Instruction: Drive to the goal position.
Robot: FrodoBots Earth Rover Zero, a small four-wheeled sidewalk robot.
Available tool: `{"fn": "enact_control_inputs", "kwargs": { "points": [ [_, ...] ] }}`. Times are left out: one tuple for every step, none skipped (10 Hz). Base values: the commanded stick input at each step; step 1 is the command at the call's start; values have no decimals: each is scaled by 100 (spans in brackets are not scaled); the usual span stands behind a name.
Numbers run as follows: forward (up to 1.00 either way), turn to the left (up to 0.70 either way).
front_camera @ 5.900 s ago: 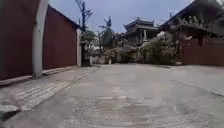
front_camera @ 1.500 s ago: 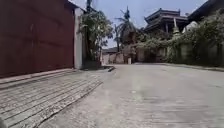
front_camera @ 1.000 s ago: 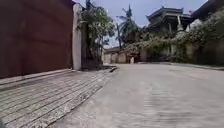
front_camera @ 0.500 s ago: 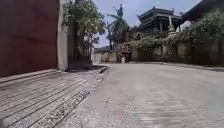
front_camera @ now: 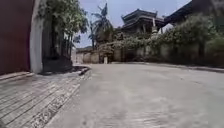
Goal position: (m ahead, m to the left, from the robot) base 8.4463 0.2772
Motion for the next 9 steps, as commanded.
{"fn": "enact_control_inputs", "kwargs": {
  "points": [
    [100, 0],
    [100, 0],
    [100, 0],
    [100, 0],
    [100, 0],
    [100, 0],
    [100, 0],
    [100, 0],
    [100, 0]
  ]
}}
